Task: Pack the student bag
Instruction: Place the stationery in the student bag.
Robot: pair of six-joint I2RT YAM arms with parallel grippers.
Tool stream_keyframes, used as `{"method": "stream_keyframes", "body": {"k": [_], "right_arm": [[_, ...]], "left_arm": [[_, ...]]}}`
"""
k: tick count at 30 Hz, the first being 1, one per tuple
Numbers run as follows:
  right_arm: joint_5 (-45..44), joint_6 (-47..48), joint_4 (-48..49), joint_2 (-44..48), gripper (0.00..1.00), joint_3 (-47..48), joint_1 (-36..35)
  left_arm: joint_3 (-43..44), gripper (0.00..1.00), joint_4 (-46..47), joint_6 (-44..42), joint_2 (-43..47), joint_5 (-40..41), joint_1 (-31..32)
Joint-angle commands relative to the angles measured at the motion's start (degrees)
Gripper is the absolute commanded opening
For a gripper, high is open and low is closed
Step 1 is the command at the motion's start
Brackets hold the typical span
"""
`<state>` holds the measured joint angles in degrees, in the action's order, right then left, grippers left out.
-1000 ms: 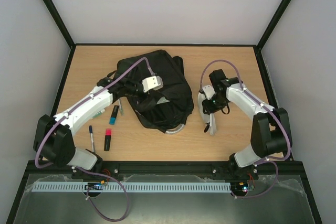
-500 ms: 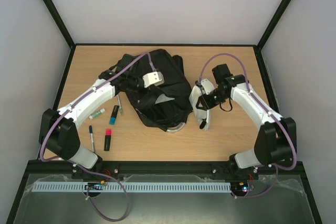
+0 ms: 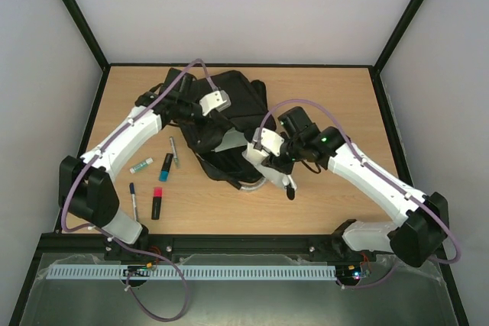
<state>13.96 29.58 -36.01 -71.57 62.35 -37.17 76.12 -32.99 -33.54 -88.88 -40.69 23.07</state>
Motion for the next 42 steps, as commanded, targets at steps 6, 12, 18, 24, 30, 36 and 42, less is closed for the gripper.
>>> {"method": "stream_keyframes", "body": {"k": [6, 12, 18, 24, 30, 36, 42], "right_arm": [[-15.6, 18.0, 17.0, -6.0, 0.01, 1.2, -7.9], [-18.1, 25.7, 23.8, -11.5, 0.01, 3.3, -10.0], [-18.8, 32.3, 29.5, -15.2, 0.01, 4.9, -11.7], [-18.4, 37.1, 32.5, -18.8, 0.01, 7.7, -12.2], [-18.7, 40.7, 35.0, -21.5, 0.01, 9.9, -12.2], [-21.8, 44.4, 38.5, -24.6, 0.01, 11.2, -12.3], [-23.1, 49.1, 45.0, -24.6, 0.01, 9.3, -12.3]], "left_arm": [[6.4, 0.03, -1.5, 0.4, -1.9, -8.2, -3.9], [10.5, 0.02, -4.3, 1.1, -3.6, -11.9, -5.3], [15.3, 0.02, -8.1, 1.4, -5.9, -15.8, -6.6], [16.1, 0.03, -8.5, 1.5, -6.8, -17.4, -6.7], [17.0, 0.02, -9.7, 1.2, -7.3, -18.1, -6.8], [19.8, 0.02, -13.5, -0.4, -8.9, -19.9, -6.9], [22.6, 0.02, -17.4, -2.0, -10.1, -22.5, -7.3]]}}
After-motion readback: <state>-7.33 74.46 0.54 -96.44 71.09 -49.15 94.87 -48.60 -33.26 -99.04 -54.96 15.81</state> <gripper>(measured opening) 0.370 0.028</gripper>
